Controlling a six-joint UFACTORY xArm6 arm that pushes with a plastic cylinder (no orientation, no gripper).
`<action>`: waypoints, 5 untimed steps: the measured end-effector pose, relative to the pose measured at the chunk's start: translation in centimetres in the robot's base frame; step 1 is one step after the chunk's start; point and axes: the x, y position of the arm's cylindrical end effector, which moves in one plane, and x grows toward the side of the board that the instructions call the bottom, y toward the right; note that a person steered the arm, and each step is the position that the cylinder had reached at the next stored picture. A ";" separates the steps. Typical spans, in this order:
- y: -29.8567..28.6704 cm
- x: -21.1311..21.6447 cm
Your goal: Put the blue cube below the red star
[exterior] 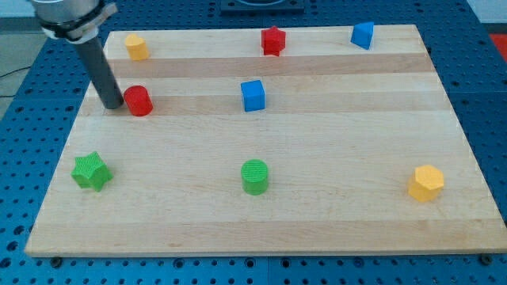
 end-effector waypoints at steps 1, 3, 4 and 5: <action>3.8 4.4; 16.9 1.2; 23.2 0.8; 26.5 -0.1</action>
